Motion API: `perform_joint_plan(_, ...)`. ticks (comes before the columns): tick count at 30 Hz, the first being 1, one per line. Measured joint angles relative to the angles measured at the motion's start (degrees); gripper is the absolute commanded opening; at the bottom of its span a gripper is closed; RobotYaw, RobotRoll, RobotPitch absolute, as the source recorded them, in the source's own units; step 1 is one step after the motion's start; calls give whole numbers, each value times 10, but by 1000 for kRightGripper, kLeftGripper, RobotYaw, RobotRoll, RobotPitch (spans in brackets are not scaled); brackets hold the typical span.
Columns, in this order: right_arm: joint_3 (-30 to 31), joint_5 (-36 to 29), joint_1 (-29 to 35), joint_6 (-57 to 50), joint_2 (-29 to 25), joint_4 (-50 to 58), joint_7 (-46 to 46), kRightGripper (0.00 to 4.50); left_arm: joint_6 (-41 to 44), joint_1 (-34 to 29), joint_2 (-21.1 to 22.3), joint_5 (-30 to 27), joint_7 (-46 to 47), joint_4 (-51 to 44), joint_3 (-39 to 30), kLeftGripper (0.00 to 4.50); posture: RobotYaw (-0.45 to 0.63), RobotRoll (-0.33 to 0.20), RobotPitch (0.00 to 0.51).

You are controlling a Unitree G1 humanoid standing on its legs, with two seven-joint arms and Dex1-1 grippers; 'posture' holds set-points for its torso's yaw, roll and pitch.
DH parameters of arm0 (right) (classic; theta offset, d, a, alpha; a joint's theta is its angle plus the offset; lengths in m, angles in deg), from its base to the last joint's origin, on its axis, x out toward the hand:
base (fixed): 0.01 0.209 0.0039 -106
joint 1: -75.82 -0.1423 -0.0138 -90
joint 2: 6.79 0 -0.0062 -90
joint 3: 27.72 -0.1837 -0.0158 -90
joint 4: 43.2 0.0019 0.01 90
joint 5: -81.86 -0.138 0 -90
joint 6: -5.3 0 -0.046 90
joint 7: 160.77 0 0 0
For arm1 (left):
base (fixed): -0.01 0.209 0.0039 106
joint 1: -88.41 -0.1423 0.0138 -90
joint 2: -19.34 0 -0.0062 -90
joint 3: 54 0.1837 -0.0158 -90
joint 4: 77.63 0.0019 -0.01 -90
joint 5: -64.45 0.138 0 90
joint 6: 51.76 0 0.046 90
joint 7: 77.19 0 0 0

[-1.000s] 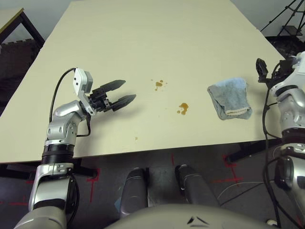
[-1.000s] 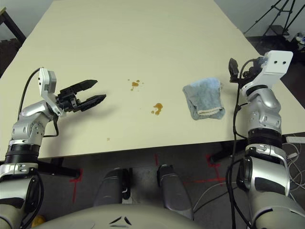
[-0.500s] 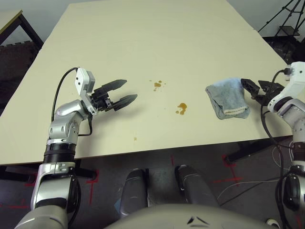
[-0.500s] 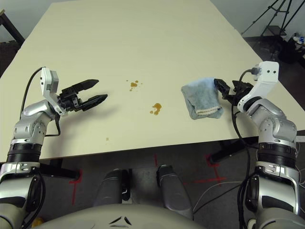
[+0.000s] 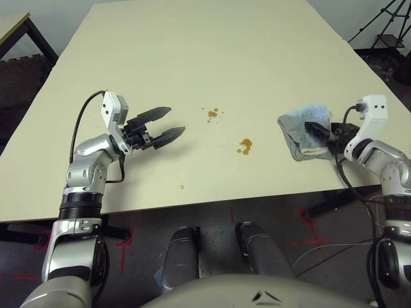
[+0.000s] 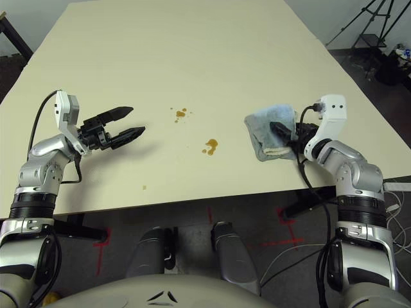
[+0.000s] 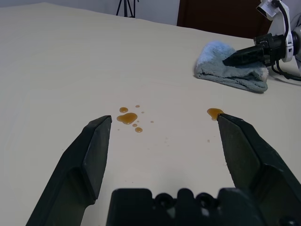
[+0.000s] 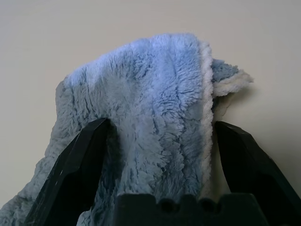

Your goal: Wipe the water off the table with a rag.

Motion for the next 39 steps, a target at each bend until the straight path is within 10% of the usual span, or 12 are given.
perform_joint_plan(3,9,10,0,0,-1,0,7,4466,0,0,-1,0,2,-2,0,4500,-110,0,138)
perform_joint_plan(16,32,25,0,10,-1,6,43,122,0,-1,-1,0,5,-14,-1,4500,-104,0,141)
perform_joint_plan(39,-12,-24,-45,-65,95,68,-60,92,-12,-1,3,6,3,1,-3,4500,-98,0,132)
